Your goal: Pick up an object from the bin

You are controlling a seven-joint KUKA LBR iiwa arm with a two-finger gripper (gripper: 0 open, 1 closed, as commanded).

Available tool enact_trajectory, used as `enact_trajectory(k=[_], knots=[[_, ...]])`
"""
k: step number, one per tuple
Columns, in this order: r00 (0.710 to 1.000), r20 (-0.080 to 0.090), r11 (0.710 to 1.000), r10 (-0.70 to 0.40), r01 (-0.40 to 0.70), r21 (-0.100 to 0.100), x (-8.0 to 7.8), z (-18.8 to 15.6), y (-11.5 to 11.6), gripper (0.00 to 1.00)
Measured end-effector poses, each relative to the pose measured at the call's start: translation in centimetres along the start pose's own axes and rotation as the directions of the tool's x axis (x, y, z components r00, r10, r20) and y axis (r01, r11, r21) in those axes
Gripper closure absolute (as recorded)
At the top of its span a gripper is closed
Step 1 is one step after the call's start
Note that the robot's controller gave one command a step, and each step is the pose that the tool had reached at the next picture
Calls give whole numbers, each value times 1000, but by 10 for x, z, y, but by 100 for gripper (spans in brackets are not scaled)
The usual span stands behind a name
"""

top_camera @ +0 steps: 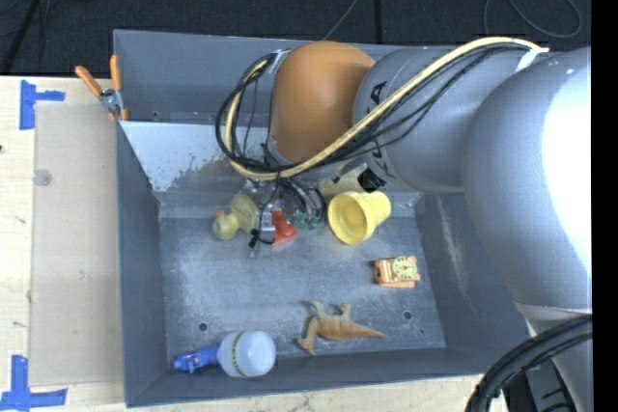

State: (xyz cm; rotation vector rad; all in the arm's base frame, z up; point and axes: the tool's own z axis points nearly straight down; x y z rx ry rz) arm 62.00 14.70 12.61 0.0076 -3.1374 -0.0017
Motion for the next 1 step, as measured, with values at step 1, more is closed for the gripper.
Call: enact_trajectory(k=[1], knots=[[1000, 1, 1000, 0, 0, 0, 0, -12, 0, 100]])
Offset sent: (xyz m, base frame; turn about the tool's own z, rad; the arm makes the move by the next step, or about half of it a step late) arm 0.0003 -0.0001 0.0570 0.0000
